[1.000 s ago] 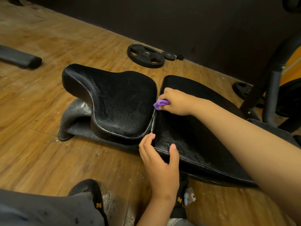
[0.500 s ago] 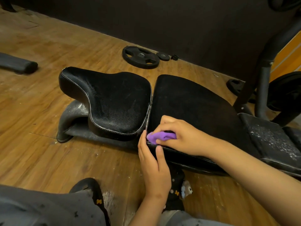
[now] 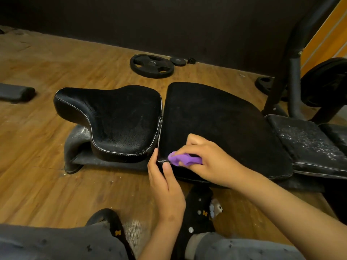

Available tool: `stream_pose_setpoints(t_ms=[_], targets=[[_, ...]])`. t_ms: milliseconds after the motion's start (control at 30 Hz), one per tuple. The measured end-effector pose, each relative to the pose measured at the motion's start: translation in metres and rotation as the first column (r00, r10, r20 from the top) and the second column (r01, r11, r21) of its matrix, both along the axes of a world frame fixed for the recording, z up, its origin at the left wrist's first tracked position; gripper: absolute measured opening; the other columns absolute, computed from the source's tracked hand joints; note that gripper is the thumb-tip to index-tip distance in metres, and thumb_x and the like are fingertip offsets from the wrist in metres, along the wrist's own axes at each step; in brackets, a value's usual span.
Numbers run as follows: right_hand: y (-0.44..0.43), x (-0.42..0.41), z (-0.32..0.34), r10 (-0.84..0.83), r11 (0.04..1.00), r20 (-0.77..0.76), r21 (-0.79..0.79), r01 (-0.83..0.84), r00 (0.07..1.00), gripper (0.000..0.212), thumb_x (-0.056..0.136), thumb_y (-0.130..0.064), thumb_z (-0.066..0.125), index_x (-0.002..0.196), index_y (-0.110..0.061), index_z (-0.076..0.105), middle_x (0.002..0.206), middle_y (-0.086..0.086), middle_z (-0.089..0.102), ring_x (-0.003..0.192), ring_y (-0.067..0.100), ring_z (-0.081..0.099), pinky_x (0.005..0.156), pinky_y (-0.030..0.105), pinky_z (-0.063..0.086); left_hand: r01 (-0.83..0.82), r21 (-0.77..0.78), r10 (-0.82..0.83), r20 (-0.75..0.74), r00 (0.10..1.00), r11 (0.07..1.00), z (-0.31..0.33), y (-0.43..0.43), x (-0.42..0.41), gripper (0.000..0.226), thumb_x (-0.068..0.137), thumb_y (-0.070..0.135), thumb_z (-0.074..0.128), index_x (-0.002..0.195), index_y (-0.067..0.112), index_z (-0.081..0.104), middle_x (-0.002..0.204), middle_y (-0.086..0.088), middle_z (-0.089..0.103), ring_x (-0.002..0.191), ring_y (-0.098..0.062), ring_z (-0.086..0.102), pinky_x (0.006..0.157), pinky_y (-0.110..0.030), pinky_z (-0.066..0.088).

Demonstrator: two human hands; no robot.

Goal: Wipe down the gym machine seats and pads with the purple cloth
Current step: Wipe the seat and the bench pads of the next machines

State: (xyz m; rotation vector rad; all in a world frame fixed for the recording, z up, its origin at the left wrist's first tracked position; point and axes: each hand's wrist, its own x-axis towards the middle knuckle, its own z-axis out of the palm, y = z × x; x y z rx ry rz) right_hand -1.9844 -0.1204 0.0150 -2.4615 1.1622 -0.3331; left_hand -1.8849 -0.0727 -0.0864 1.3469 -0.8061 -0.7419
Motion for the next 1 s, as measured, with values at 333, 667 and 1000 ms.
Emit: stream_pose_setpoints(t_ms=[333, 667, 1000], targets=[[0.007, -0.025, -0.011, -0.293, 0.951, 0.127, -0.064, 0.302, 0.948, 0.022, 0.093, -0.023, 0.061, 0.114, -0.027, 0.067, 0.094, -0.005, 0.047, 0.086, 0.006, 0.05, 0.072, 0.021, 0.045, 0.003, 0.015, -0.003, 0.017, 1.0, 1.0, 0.009, -0.008, -0.007, 0.077, 0.079, 0.062, 0.048, 0.141, 0.018, 0.032, 0.14, 0.006, 0.036, 0.13, -0.006, 0.034, 0.101, -0.01, 0.027], [0.024, -0.1, -0.027, -0.598, 0.771, 0.22, -0.105, 0.628, 0.771, 0.017, 0.09, -0.017, 0.064, 0.106, -0.018, 0.071, 0.085, -0.004, 0.046, 0.076, 0.006, 0.05, 0.063, 0.011, 0.036, -0.035, 0.022, 0.032, 0.114, 0.993, 0.999, 0.004, -0.01, -0.009, 0.06, 0.091, 0.039, 0.057, 0.141, 0.017, 0.032, 0.134, 0.011, 0.033, 0.131, -0.01, 0.033, 0.113, -0.036, 0.031], [0.049, -0.051, -0.033, -0.453, 0.853, 0.308, -0.123, 0.508, 0.836, 0.024, 0.09, -0.013, 0.064, 0.113, -0.02, 0.069, 0.089, -0.006, 0.044, 0.088, 0.009, 0.047, 0.071, 0.014, 0.039, -0.048, 0.028, 0.045, 0.105, 0.994, 0.998, 0.007, -0.01, -0.01, 0.054, 0.094, 0.03, 0.057, 0.14, 0.014, 0.033, 0.138, 0.003, 0.037, 0.128, -0.009, 0.035, 0.107, -0.024, 0.029]])
